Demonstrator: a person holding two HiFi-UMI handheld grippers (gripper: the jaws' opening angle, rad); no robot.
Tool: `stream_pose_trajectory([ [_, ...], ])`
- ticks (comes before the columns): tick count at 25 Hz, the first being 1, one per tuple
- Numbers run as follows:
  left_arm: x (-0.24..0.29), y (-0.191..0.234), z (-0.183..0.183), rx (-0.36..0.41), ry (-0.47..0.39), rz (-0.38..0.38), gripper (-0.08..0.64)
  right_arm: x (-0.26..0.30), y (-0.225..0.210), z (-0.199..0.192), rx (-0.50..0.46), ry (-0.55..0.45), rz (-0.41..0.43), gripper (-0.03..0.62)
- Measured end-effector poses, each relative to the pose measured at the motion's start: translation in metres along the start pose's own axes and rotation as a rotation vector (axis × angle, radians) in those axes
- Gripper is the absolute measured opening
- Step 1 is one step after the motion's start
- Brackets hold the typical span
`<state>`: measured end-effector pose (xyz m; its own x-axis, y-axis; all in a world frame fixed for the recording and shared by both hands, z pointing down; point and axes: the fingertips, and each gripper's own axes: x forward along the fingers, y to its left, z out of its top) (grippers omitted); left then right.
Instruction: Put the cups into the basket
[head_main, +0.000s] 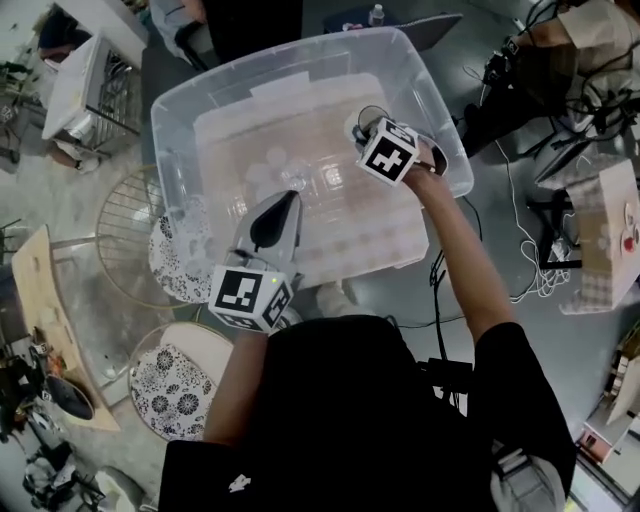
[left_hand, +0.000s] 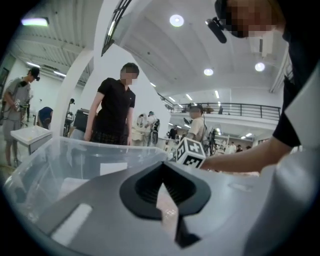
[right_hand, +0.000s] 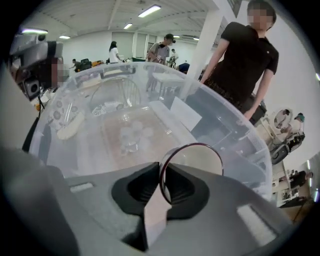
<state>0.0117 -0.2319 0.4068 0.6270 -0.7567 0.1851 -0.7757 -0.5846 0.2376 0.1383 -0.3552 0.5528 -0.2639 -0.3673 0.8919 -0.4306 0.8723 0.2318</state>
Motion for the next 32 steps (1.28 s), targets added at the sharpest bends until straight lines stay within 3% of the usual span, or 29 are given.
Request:
stream_pose_trajectory([
  [13,-0.012,0.022,-0.003,0.004,0.02,0.12,0.008,0.098,0.021,-0.049,-0.157,0.198,0.203,0.046],
  [32,-0.018,0.028,-0.001,0.015,0.03,0.179,0.008,0.141,0.054,-0.101,-0.303,0.373,0.336,0.048],
])
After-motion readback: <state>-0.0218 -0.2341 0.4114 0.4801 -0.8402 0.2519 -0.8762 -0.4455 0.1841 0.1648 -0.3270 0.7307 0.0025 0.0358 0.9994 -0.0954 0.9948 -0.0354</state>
